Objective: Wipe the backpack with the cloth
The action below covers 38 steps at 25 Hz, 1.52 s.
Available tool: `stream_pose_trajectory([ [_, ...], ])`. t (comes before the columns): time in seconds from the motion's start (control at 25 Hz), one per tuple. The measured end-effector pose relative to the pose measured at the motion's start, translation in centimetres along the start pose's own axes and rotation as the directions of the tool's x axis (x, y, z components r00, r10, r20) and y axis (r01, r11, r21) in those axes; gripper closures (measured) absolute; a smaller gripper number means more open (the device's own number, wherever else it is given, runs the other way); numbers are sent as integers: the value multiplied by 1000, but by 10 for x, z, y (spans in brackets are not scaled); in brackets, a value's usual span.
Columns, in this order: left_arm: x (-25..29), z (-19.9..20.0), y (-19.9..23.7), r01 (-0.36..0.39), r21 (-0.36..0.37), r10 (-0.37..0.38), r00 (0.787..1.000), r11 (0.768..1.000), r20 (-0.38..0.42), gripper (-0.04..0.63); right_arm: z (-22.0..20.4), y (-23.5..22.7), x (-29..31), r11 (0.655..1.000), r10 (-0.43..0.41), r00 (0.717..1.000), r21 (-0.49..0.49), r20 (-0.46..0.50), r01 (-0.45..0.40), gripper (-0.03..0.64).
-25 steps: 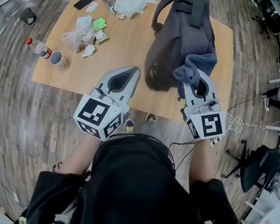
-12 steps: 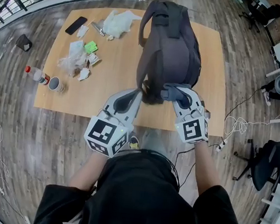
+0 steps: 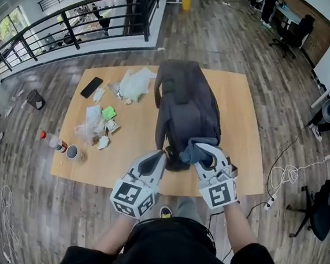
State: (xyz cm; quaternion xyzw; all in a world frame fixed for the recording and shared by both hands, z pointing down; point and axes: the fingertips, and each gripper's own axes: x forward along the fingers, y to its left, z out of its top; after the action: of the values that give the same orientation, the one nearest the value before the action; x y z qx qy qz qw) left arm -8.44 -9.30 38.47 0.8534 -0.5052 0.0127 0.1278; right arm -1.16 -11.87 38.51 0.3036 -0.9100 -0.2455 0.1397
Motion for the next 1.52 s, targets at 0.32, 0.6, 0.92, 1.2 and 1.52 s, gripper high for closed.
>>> stream_pose_trajectory([
  [0.32,26,-68,30,-138,62,141,989,988,-38,581,-202,131,28,966,260,875,93,-408,-243,580],
  [0.6,23,-125,59,-296,-25,294,952,955,-83,580,-165,131,45,959,264,890,4,-372,-283,580],
  [0.92,25,-127,48,-263,-27,261,962,964,-76,581,-110,36,0,995,26,960,-85,-278,-51,580],
  [1.2,13,-130,57,-294,-14,292,952,956,-88,580,-215,154,44,950,277,839,2,-469,-313,580],
  [1.52,20,-136,50,-274,13,273,955,962,-113,580,-267,130,4,926,274,745,-44,-608,-376,580],
])
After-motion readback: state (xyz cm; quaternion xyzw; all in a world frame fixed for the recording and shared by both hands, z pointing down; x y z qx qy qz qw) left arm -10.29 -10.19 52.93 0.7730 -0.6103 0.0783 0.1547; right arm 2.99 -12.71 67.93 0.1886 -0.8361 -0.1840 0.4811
